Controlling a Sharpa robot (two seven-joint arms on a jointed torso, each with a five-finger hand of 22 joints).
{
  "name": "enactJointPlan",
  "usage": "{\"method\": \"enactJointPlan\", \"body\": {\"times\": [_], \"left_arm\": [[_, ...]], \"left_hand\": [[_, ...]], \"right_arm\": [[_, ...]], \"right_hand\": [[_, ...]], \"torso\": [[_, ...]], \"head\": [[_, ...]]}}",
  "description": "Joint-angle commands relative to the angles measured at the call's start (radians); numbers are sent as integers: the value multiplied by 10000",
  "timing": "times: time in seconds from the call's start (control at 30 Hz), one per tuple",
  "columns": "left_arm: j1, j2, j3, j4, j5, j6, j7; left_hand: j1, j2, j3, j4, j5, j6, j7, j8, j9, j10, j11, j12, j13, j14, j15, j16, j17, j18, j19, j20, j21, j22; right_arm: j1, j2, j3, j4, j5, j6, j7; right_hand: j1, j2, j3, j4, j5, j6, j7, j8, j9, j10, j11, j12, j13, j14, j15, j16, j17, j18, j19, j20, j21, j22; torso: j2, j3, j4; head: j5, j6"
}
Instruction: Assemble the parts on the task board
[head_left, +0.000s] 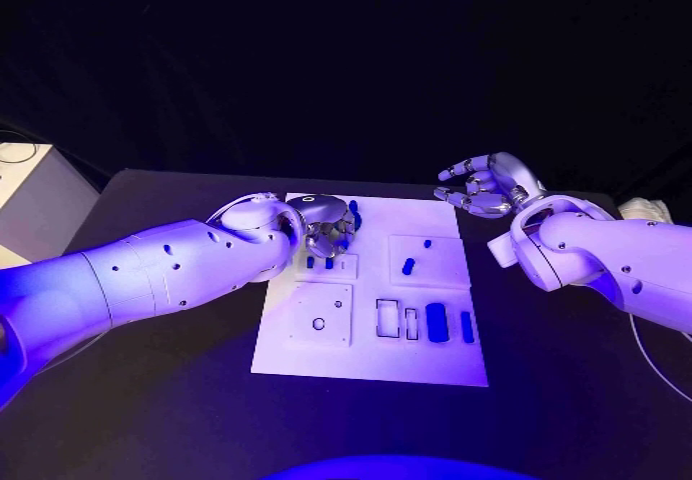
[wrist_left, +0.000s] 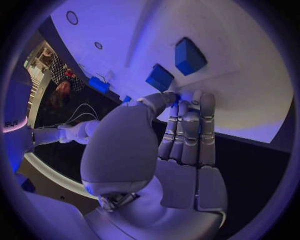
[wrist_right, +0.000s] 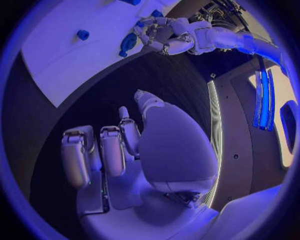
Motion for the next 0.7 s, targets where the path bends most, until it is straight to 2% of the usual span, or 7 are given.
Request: {"method": "enactJointPlan", "body": {"times": [0.03, 0.47, 0.53, 0.6, 0.63, 0.67, 0.7], "left_arm": [[-23, 31, -18, -13, -80, 341, -11], [-23, 49, -19, -4, 6, 227, 194], [-23, 48, -19, -7, 24, 113, 226], [-23, 46, -19, -9, 43, 27, 241], [-23, 44, -19, -10, 53, -25, 247], [-23, 42, -19, -10, 61, -79, 254], [-23, 39, -19, -10, 71, -128, 261]], "left_hand": [[-6, 170, -8, -64, -65, 150, -12, -71, -13, 184, -59, 51, 19, 84, -45, 82, 62, 112, 78, -15, 118, 128], [-57, 347, -22, -154, -109, 741, -122, -98, 33, 769, -245, -117, -55, 410, -193, 375, 411, 29, 348, -111, 493, 615], [-39, 395, -10, -186, -105, 823, -130, -115, 45, 874, -277, -165, -69, 484, -224, 426, 477, 11, 419, -137, 567, 711], [1, 448, 21, -246, -107, 920, -134, -147, 61, 1004, -305, -236, -86, 582, -257, 483, 575, -12, 510, -169, 664, 832], [6, 460, 30, -259, -110, 943, -133, -157, 65, 1035, -311, -258, -91, 613, -262, 499, 605, -18, 540, -178, 694, 871], [11, 467, 35, -268, -111, 955, -133, -165, 67, 1052, -313, -271, -94, 629, -266, 508, 620, -22, 556, -182, 711, 891], [15, 471, 40, -276, -113, 965, -131, -171, 69, 1066, -314, -283, -97, 638, -268, 512, 623, -25, 566, -185, 722, 904]], "right_arm": [[-2, -12, 4, 21, -72, 54, 110], [-1, 2, 4, 3, -3, -19, 268], [-1, 13, 4, -14, 75, -45, 382], [-1, 26, 4, -31, 144, -70, 483], [-1, 36, 4, -45, 194, -73, 548], [-1, 47, 4, -61, 253, -58, 610], [-1, 58, 3, -77, 326, -37, 668]], "right_hand": [[-22, -52, 55, 28, 56, -90, -1, 53, -9, -75, 5, -16, 493, 553, 62, -44, 1658, -67, 1046, 24, 44, 2627], [-46, -77, 121, 16, 56, -88, 1, 74, -11, -323, 9, -240, 266, 463, 69, -186, 1499, -58, 1036, 31, 12, 2598], [-62, -107, 266, 5, 54, -146, 13, 111, -13, -1342, 26, -1236, -702, 7, 84, -856, 809, 174, 735, 54, -833, 1836], [-86, -157, 454, 6, 42, -246, 43, 200, 3, -2698, 48, -2658, -2089, -761, 114, -1945, -225, 490, 228, 81, -2136, 721], [-66, -199, 612, 6, 51, -356, 85, 278, 23, -4061, 103, -4076, -3430, -1474, 136, -2851, -1009, 740, -287, 137, -3368, -288], [-73, -254, 736, 6, 51, -454, 98, 373, 51, -4505, 128, -4692, -4078, -2187, 160, -3844, -1884, 903, -614, 162, -4264, -1015], [-86, -313, 929, 14, 53, -592, 123, 529, 99, -4761, 163, -5199, -4621, -3218, 240, -5190, -3012, 1182, -1236, 185, -5874, -2296]], "torso": [[-6, -2, 10], [-9, -7, 8], [-8, -8, 7], [-8, -9, 6], [-6, -9, 5], [-4, -7, 5], [-2, -6, 5]], "head": [[-1, -16], [10, -11], [12, -8], [15, -2], [18, 3], [19, 8], [15, 25]]}}
